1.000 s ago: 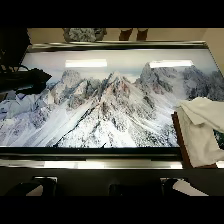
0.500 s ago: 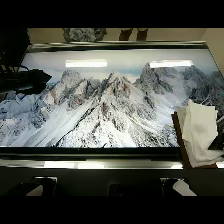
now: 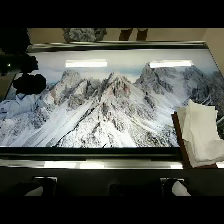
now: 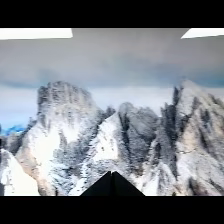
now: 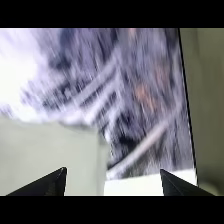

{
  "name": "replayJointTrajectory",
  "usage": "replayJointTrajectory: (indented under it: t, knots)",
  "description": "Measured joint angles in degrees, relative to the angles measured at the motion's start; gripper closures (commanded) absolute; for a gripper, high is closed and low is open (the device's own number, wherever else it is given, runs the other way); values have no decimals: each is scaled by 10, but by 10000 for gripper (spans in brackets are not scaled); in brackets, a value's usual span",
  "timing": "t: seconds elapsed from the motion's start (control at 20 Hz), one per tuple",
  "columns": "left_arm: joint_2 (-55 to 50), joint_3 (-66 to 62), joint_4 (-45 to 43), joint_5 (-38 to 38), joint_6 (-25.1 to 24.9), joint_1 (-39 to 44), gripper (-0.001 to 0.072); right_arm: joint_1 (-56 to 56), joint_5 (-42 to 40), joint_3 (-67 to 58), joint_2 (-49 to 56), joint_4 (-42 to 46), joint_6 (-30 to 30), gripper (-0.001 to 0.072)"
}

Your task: Fold the shirts.

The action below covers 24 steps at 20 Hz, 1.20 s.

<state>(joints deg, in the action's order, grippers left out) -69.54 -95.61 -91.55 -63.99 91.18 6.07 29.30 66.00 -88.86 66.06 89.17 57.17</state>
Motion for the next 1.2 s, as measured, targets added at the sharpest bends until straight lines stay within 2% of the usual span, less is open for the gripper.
replayJointTrajectory:
  t: [0.05,0.1,0.25,0.35,0.45,0.75,1.2]
  knots:
    - [-21,-14,-33,-27,17,6,124,-56,-14,-16,5,-2,8,29]
    - [-40,-19,-52,-58,30,11,-11,-102,-10,-25,16,-5,18,27]
    - [-76,31,-54,-158,51,19,-10,-203,83,-39,75,-28,28,41]
    - [-61,114,-32,-167,60,20,-9,-233,159,-31,115,-66,17,42]
    - [-31,197,-10,-138,75,21,-9,-249,200,-10,138,-92,15,42]
    - [2,300,13,-71,97,22,-9,-264,224,23,158,-122,26,42]
    - [7,317,18,-56,102,23,-9,-267,234,28,162,-128,30,42]
